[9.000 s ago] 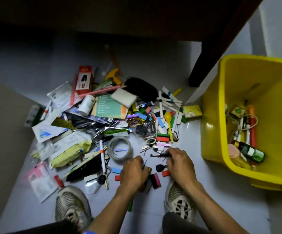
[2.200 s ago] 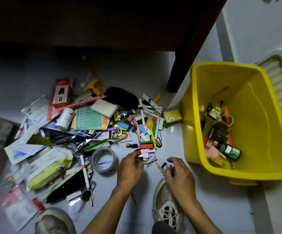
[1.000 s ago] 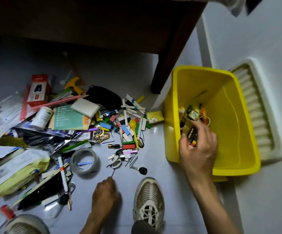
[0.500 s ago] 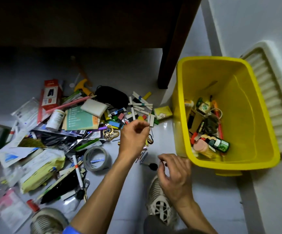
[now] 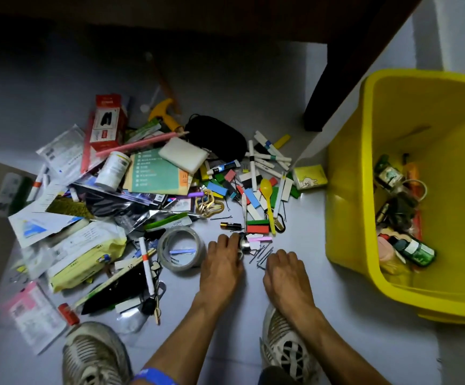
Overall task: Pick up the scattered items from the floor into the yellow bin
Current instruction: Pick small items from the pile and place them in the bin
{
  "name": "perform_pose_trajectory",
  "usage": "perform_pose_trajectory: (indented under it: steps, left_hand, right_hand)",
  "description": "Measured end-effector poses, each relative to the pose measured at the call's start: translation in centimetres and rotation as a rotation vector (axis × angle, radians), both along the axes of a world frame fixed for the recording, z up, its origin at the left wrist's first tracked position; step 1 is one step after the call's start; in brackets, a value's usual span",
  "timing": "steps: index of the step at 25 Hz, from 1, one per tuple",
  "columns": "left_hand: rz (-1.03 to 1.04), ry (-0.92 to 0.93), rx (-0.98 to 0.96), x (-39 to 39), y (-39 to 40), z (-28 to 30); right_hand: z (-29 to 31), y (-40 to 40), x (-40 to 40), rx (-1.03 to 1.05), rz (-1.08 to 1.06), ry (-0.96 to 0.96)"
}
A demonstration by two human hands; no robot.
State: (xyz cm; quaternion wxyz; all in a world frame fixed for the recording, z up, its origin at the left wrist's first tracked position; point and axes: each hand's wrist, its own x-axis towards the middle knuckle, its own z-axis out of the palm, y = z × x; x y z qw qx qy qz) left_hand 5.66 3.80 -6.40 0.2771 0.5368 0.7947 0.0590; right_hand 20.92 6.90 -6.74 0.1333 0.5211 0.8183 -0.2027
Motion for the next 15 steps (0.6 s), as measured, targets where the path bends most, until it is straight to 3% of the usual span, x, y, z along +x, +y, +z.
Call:
perform_pose_trajectory:
  steps: [3,6,8,10,15]
  left_hand:
    - [0.093,-0.049,-0.052,-0.2,1.0,0.2]
    - [0.312,-0.238,0.009,-0.7,0.6,0.7]
    - [0.364,-0.288,0.075,-0.6,-0.1,0.9]
    - [0.34,-0.255,0.11,-0.6,-0.7,1.1]
    - [0.217,-0.214,0.047,0.0,-0.1,0.7]
  right_hand:
    - [1.2,0.7,-0.2,-0.07,-0.232,0.27]
    - [1.6,1.7,-1.5,-0.043,-0.245,0.409]
    - [1.5,2.4,-2.6,-0.046,-0.155,0.371]
    - [1.0,2.8,-3.6,-0.018,-0.058,0.216]
    - [0.1,2.3,-3.6,0.019,-0.081,0.099]
